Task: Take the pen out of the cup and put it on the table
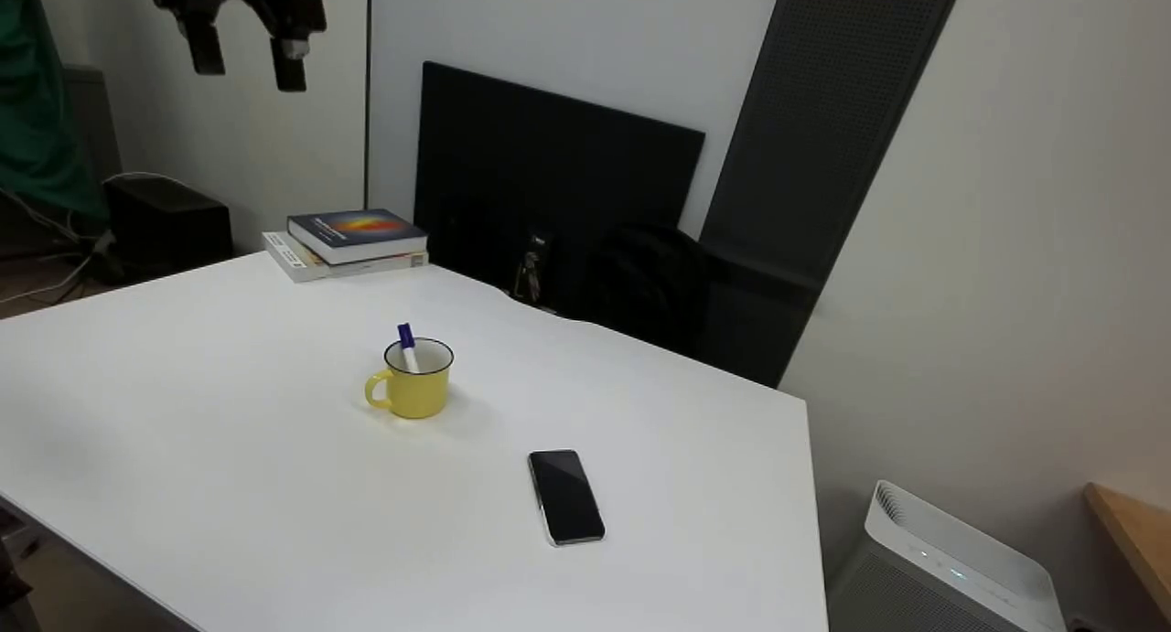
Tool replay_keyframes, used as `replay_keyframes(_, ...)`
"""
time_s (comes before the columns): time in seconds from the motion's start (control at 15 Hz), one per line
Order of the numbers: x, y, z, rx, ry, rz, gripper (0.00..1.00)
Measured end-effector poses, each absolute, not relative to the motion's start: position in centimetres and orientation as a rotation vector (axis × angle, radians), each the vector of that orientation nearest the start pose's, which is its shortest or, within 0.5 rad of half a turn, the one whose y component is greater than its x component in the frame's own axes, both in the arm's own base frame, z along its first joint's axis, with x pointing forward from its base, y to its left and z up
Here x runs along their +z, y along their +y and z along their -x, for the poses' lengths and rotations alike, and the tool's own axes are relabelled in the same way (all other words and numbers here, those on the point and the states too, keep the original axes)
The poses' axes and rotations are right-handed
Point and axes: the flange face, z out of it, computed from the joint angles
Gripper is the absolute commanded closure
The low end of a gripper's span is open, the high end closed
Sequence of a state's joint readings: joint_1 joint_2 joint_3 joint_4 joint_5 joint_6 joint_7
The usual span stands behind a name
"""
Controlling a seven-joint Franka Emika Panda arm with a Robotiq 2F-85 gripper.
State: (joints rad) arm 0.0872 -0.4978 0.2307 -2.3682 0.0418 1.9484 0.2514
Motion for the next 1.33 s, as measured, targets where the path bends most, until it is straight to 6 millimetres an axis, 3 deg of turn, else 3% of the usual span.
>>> replay_keyframes(0.33,43.8,7.7,-41.5,0.043,0.000,3.157,0.00)
replay_keyframes(0.8,34.1,-0.7,-47.7,0.154,0.047,3.116,0.00)
replay_keyframes(1.07,30.3,-1.6,-52.2,0.196,-0.105,3.107,0.00)
replay_keyframes(1.33,27.5,0.2,-55.6,0.250,-0.433,3.107,0.00)
